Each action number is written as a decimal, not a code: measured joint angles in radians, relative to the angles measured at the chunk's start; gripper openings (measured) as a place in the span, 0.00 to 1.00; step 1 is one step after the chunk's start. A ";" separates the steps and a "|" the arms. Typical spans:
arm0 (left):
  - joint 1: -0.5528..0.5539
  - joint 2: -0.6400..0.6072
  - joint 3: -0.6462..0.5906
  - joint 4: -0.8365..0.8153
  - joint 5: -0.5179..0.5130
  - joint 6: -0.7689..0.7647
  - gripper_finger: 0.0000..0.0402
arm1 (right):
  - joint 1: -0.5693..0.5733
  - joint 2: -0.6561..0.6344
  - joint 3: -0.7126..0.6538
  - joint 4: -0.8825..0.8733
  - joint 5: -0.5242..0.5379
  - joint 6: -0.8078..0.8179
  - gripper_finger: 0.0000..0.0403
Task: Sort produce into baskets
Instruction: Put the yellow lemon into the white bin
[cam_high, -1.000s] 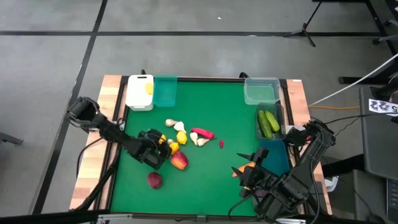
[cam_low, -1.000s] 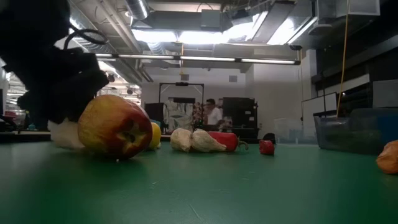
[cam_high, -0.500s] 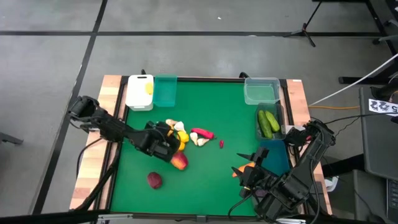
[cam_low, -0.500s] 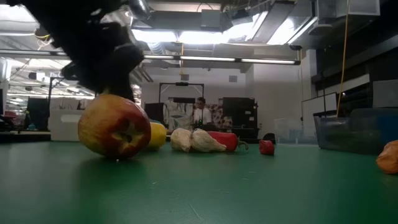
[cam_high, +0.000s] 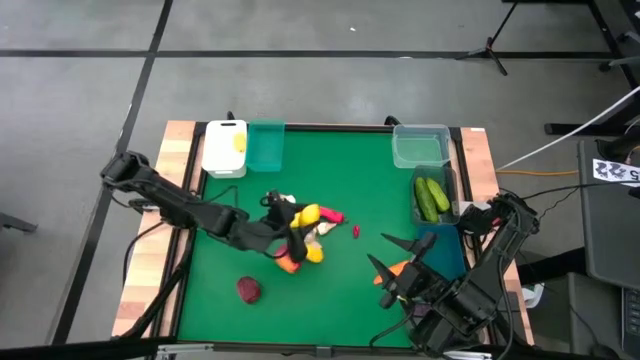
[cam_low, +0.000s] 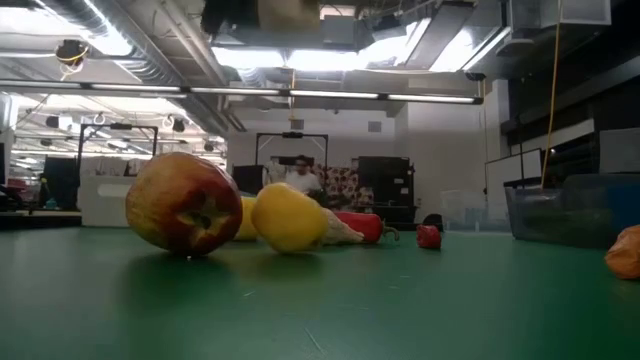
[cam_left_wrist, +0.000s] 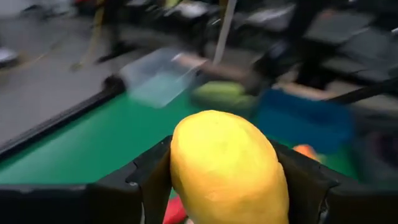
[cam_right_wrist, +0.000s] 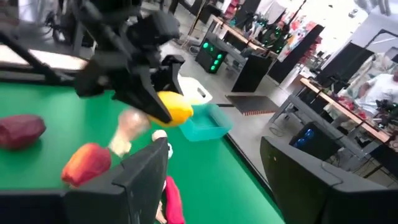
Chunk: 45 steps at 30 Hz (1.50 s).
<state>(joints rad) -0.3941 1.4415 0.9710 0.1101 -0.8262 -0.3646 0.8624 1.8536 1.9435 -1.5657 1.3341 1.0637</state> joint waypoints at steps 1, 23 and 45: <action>-0.004 -0.009 0.000 0.041 0.025 0.029 0.56 | -0.003 0.001 -0.013 -0.002 0.021 0.019 0.64; -0.003 -0.027 -0.001 0.329 0.357 0.537 0.56 | -0.125 -0.001 -0.087 0.140 0.145 0.425 0.57; 0.102 -0.012 -0.032 0.045 0.339 0.640 0.56 | -0.470 0.015 0.049 0.350 -0.747 -0.195 0.65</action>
<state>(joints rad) -0.2918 1.4296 0.9394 0.1553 -0.4877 0.2754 0.3926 1.8690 1.9928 -1.2152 0.5868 0.8682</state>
